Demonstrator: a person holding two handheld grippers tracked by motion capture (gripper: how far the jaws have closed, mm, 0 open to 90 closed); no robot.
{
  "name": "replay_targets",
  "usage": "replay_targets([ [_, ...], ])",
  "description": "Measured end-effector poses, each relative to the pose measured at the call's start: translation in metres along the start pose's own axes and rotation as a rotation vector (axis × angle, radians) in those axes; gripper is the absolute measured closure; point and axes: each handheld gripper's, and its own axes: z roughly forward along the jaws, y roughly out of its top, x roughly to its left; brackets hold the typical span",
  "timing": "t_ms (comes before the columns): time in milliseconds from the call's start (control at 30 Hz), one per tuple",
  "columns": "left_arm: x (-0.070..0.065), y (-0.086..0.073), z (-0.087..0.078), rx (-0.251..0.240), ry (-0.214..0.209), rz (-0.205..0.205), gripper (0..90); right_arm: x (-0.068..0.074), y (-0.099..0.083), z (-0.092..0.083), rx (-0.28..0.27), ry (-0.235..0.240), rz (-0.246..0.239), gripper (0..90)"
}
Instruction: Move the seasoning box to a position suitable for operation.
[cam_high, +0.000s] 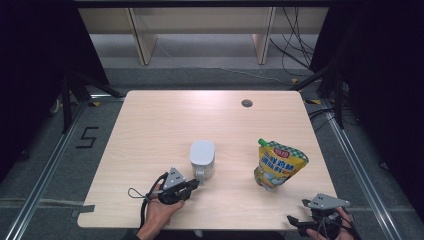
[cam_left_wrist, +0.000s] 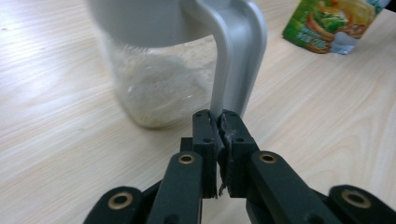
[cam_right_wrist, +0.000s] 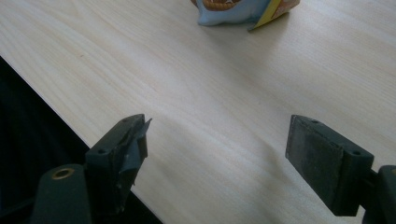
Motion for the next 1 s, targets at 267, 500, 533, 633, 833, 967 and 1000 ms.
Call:
replay_targets([
  [267,0.013,0.001,-0.003,0.008,0.015,0.002,86.6,0.001,0.001,-0.001,0.009,0.005,0.016,21.7],
  [500,0.023,0.001,-0.005,0.017,0.013,-0.056,81.3,0.0,0.0,0.0,0.0,0.001,0.0,21.7],
  [533,0.021,0.001,-0.005,0.01,0.014,-0.063,77.5,0.0,0.0,0.0,0.0,0.001,-0.001,21.7],
  [633,0.017,0.003,-0.007,0.02,0.04,-0.043,63.7,0.001,0.001,-0.001,0.007,0.004,0.017,21.7],
  [833,0.01,0.009,-0.007,0.01,0.074,-0.039,50.4,0.0,0.001,0.0,0.006,0.003,0.002,21.7],
  [967,0.007,0.012,-0.002,0.011,0.091,-0.033,50.5,0.002,0.0,0.001,0.004,0.004,0.012,21.7],
  [1000,0.007,0.013,-0.001,0.011,0.102,-0.035,51.0,0.002,0.0,0.001,0.004,0.004,0.012,21.7],
])
